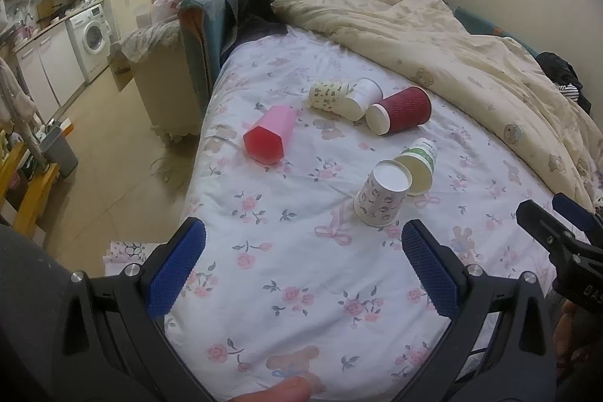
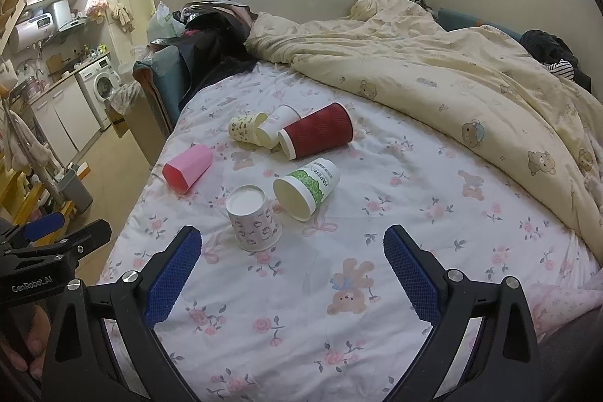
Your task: Flip cup upside down
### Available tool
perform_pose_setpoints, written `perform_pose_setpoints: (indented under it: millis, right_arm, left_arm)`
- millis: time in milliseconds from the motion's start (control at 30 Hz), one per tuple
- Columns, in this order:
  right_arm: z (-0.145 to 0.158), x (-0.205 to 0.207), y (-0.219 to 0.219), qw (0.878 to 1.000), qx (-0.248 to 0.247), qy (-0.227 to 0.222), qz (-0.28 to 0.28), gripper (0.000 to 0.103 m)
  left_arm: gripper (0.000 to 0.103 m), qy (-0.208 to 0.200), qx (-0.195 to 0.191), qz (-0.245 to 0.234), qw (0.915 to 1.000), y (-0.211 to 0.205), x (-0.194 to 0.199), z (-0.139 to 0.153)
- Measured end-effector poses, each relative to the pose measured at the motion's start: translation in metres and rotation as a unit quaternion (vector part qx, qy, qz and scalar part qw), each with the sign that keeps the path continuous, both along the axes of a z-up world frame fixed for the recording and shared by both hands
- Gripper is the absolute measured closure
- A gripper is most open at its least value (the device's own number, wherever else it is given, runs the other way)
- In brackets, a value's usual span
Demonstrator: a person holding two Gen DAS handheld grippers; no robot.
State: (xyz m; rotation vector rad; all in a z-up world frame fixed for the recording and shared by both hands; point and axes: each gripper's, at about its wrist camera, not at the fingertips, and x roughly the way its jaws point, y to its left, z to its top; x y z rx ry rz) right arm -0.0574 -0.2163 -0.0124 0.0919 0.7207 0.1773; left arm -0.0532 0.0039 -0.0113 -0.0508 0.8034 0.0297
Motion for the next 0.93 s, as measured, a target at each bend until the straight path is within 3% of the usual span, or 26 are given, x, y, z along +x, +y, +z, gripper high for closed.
perform_pose_setpoints:
  millis: [933]
  right_arm:
    - [-0.0001, -0.0019, -0.0013, 1.0, 0.002, 0.003, -0.001, 0.003]
  left_arm:
    - [0.0, 0.003, 0.0, 0.002, 1.0, -0.0028, 0.0011, -0.0006]
